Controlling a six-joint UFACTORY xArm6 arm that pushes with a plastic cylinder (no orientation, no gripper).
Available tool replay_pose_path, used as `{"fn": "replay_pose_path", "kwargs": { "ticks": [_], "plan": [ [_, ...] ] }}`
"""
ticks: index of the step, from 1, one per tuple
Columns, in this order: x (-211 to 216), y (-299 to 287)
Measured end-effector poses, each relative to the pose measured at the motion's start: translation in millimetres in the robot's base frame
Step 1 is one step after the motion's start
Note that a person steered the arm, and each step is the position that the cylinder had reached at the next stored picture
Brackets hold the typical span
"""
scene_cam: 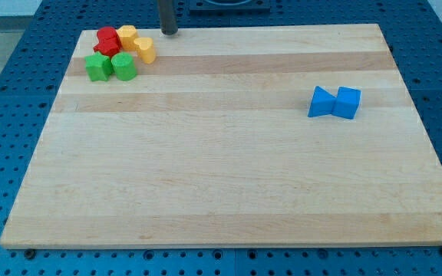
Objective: Slide the yellow hexagon and green circle a bit down
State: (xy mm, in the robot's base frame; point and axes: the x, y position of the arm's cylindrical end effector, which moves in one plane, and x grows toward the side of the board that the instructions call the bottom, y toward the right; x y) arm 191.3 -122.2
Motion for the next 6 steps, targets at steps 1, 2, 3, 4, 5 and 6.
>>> {"fn": "replay_pose_path", "kwargs": {
  "ticks": [1, 2, 3, 4, 5, 6],
  "plan": [
    [1, -18],
    [1, -70],
    [1, -70],
    [1, -71],
    [1, -71],
    [1, -71]
  ]
}}
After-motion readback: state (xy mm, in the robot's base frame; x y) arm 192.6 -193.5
